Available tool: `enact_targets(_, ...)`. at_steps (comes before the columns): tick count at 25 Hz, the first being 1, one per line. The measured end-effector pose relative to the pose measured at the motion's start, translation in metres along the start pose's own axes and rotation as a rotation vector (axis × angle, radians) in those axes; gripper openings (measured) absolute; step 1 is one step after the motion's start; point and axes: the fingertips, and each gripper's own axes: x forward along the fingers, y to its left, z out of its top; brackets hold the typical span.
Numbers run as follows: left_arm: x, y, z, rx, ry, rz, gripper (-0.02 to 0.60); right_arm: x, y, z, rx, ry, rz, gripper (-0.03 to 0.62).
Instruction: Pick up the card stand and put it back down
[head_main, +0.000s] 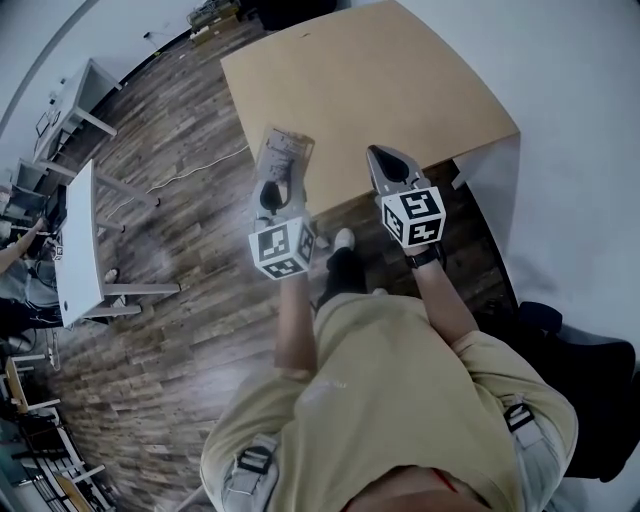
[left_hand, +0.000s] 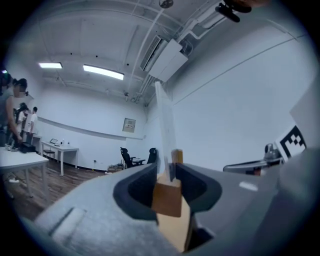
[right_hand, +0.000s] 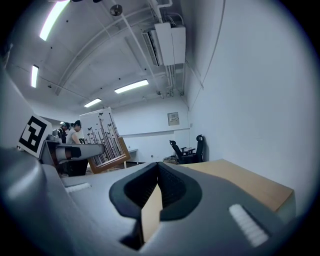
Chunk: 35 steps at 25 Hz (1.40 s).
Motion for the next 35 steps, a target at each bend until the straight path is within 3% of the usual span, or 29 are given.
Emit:
enact_targets(6,-0.014,0.009,-0.001,-0.011,0.000,0.032,0.115,-0.001,0.011,0.001,-0.011,0.002,0.033,0.005)
enact_targets(20,-0.001,0.019,-0.010,-0.021,0.025,0.026,0.115,0.017,0.007,-0.016,0.028,0.039,0.041,0.005)
enact_targets(35,0.099,0.083,-0.025,-0.044,0.071,0.028,0.113,0.134,-0.017,-0.026,0.065,0.104,0.071,0.005)
